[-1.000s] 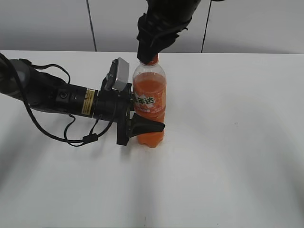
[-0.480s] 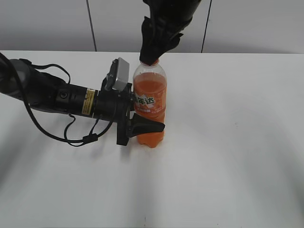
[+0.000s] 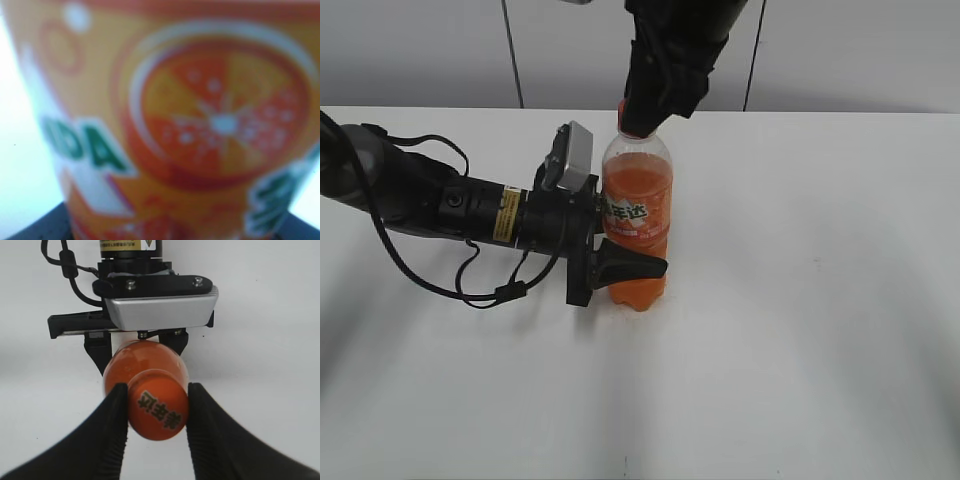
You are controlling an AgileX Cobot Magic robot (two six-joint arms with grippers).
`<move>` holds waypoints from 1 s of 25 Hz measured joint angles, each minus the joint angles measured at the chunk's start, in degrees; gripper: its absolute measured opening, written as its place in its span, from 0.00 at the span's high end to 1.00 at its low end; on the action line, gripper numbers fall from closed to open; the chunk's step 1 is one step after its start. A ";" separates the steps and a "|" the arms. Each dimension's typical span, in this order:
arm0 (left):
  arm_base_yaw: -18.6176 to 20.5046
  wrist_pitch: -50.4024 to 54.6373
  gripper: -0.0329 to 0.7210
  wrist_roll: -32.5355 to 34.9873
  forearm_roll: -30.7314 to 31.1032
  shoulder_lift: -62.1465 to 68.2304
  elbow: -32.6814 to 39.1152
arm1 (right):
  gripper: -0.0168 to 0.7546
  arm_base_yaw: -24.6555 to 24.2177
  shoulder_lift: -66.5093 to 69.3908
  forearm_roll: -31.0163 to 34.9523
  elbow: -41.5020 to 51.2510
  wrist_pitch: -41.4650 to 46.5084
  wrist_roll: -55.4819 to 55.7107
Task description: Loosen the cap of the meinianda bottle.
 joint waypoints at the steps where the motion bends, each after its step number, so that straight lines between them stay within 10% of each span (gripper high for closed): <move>1: 0.00 0.00 0.42 0.00 0.00 0.00 0.00 | 0.63 0.00 0.00 0.12 0.00 0.02 -0.98; 25: 0.00 0.00 0.42 0.00 0.00 0.00 0.00 | 0.63 0.00 -0.05 0.40 0.00 0.08 -4.62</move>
